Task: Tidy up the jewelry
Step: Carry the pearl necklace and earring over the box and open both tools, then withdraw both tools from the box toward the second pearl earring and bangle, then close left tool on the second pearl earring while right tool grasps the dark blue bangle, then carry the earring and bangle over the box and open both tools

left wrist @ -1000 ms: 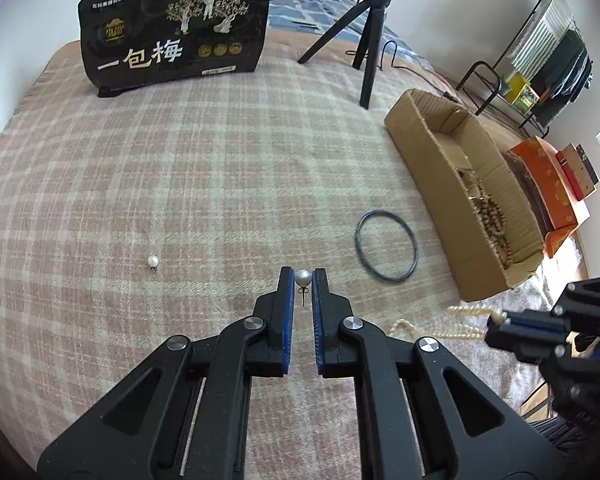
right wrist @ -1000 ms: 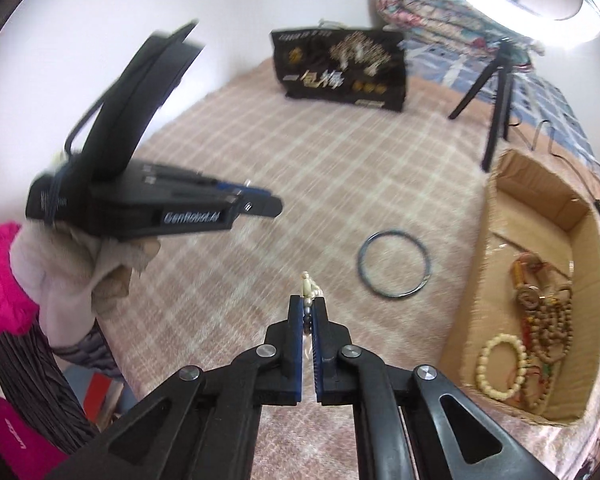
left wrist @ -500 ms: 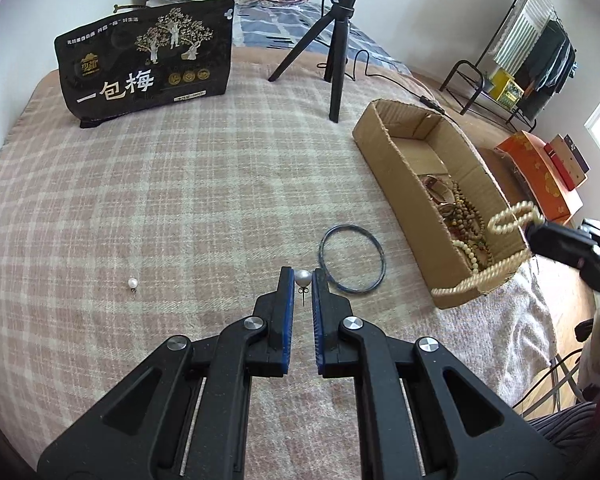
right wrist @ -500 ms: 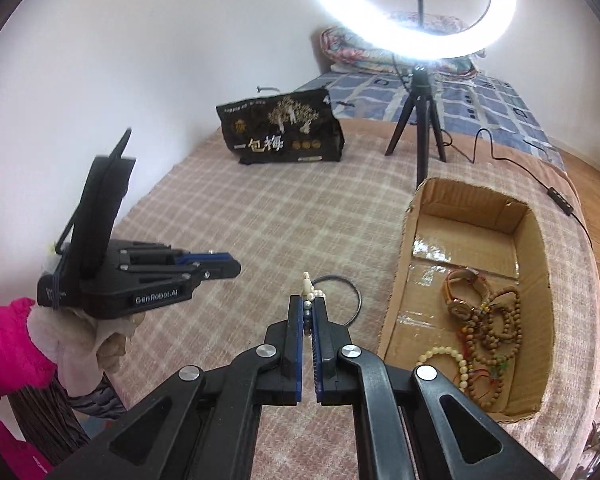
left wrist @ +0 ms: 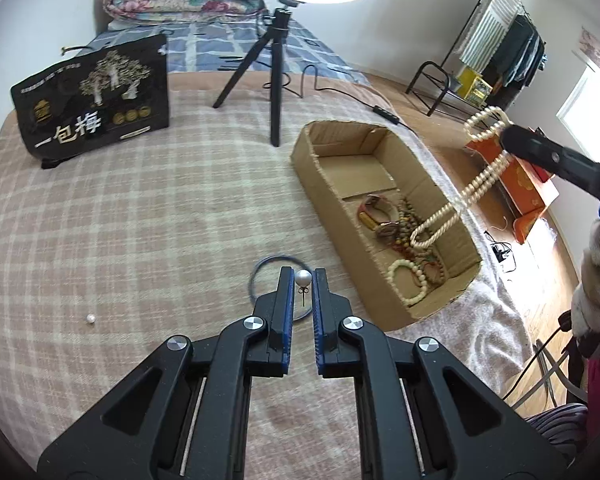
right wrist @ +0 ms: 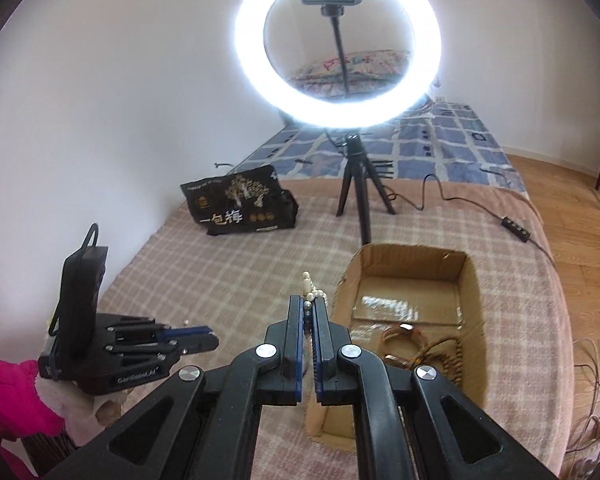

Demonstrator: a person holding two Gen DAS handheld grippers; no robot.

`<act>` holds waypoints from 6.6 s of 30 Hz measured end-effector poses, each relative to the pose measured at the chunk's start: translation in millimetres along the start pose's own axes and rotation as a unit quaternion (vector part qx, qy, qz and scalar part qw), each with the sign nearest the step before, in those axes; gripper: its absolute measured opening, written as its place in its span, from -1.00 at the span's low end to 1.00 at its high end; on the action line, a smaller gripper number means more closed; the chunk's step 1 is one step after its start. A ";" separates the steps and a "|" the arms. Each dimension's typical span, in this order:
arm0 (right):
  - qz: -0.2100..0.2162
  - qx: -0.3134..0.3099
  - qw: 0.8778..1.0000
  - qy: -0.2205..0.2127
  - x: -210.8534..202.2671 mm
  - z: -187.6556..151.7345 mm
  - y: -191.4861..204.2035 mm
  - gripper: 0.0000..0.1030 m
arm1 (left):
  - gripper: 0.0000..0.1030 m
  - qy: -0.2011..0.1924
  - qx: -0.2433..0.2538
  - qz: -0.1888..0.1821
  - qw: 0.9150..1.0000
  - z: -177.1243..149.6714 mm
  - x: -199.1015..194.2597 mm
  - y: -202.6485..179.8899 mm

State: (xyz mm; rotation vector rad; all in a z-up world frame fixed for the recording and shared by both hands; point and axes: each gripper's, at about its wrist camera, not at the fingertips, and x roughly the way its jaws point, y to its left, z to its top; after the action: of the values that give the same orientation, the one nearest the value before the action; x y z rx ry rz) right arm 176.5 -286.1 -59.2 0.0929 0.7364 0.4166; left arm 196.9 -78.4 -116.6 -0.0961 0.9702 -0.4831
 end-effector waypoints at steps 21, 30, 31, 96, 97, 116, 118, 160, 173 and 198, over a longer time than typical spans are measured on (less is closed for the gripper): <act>-0.093 -0.015 0.995 0.028 41.3 39.2 -69.0 -0.98 | -0.87 0.018 0.049 -0.034 0.998 22.5 56.8 -76.2; -0.114 -0.009 0.992 0.062 73.6 32.0 -90.1 -0.98 | -0.87 0.038 0.058 -0.037 0.997 18.2 80.6 -90.4; -0.114 -0.009 0.991 0.065 76.0 30.6 -90.8 -0.98 | -0.87 0.041 0.059 -0.038 0.997 17.3 83.1 -91.4; -0.085 0.007 0.989 0.121 101.6 -98.4 87.8 0.87 | -0.34 0.058 -0.016 0.102 0.993 -50.6 -16.0 148.2; -0.096 0.018 0.989 0.114 101.8 -104.0 88.4 0.85 | -0.34 0.058 -0.009 0.103 0.993 -50.5 -14.7 149.9; -0.194 0.112 0.973 0.057 143.9 -134.0 89.1 0.73 | -0.34 0.055 0.024 0.057 0.997 -57.2 10.6 178.5; -0.202 0.111 0.971 0.059 150.2 -131.8 88.6 0.73 | -0.34 0.052 0.030 0.054 0.997 -57.5 11.0 176.2; -0.261 0.086 0.959 0.073 205.9 -119.4 99.4 0.41 | -0.88 0.037 0.045 0.043 0.997 -58.0 36.3 179.6; -0.225 0.077 0.969 0.064 194.1 -115.6 103.6 0.39 | -0.88 0.041 0.050 0.054 0.996 -57.1 26.5 173.8; -0.163 0.073 0.984 0.026 63.9 -94.6 79.0 0.39 | -0.88 -0.014 0.069 0.048 0.996 -17.7 -29.1 80.4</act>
State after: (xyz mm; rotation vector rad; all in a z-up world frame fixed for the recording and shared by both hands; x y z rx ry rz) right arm 129.1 -194.2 -151.8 0.0964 0.8173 0.0524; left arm 197.2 8.2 -127.7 0.0678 0.9076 -0.4570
